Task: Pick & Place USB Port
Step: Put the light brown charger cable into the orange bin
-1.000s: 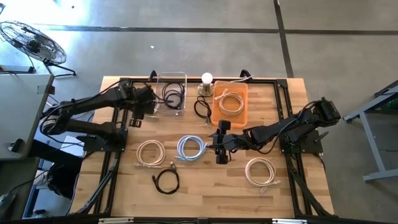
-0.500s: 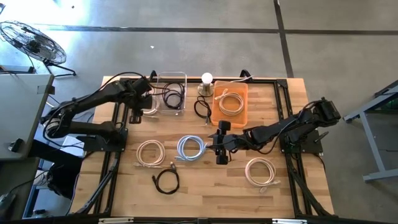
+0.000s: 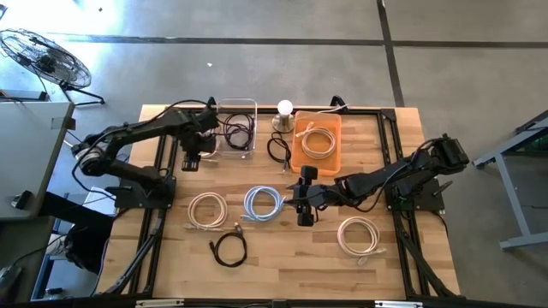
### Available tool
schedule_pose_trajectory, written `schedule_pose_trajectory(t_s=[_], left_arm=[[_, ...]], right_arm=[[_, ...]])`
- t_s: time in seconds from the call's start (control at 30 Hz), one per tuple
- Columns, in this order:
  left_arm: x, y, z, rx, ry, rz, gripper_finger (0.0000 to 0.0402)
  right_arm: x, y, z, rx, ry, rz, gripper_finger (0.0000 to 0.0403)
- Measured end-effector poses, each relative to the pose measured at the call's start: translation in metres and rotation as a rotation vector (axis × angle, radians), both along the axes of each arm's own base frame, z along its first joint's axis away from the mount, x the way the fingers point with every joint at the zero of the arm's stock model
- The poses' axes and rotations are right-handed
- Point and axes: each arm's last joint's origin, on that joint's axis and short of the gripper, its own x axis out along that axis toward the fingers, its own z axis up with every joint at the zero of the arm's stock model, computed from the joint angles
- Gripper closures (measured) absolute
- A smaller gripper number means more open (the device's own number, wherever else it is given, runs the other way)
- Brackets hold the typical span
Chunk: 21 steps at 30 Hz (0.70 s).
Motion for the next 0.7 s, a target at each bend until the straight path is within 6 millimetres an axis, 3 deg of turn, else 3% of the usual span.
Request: schedule_pose_trajectory(t_s=[0.3, 0.7], left_arm=[[0.01, 0.009, -0.018, -0.027, 0.033, 0.0, 0.0244], [0.011, 0.009, -0.019, -0.029, 0.042, 0.001, 0.0244]], right_arm=[[0.0, 0.001, 0.0, 0.034, 0.006, 0.025, 0.0195], [-0.001, 0.006, -0.001, 0.033, 0.006, 0.033, 0.0195]])
